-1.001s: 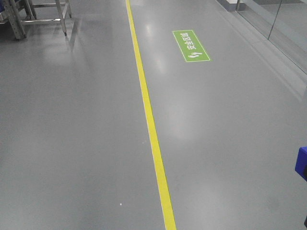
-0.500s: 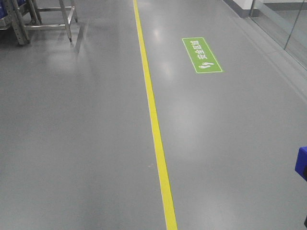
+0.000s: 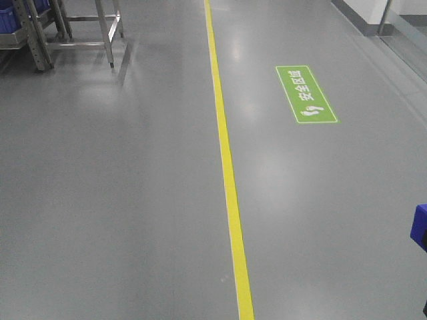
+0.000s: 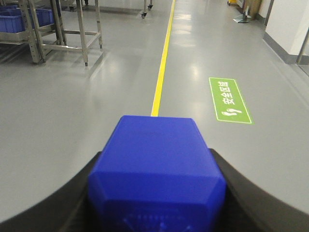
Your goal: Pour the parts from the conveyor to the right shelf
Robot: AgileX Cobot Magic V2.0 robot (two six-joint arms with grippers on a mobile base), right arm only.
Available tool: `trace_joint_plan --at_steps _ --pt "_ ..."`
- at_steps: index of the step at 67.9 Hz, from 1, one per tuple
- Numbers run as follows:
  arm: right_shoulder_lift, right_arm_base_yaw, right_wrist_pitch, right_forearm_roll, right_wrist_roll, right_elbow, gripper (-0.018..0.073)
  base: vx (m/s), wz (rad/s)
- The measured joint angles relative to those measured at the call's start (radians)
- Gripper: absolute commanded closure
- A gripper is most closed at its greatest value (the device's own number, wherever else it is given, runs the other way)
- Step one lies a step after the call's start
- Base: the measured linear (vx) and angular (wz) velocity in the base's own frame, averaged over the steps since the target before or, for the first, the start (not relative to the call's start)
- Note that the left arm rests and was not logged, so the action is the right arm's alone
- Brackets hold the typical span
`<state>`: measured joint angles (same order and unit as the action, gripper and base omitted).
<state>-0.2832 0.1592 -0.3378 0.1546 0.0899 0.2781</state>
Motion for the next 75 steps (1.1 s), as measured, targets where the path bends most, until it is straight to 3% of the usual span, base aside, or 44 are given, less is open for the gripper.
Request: trace_joint_plan --at_steps 75 --pt "0.0 0.0 0.0 0.0 0.0 0.0 0.0565 0.71 -0.04"
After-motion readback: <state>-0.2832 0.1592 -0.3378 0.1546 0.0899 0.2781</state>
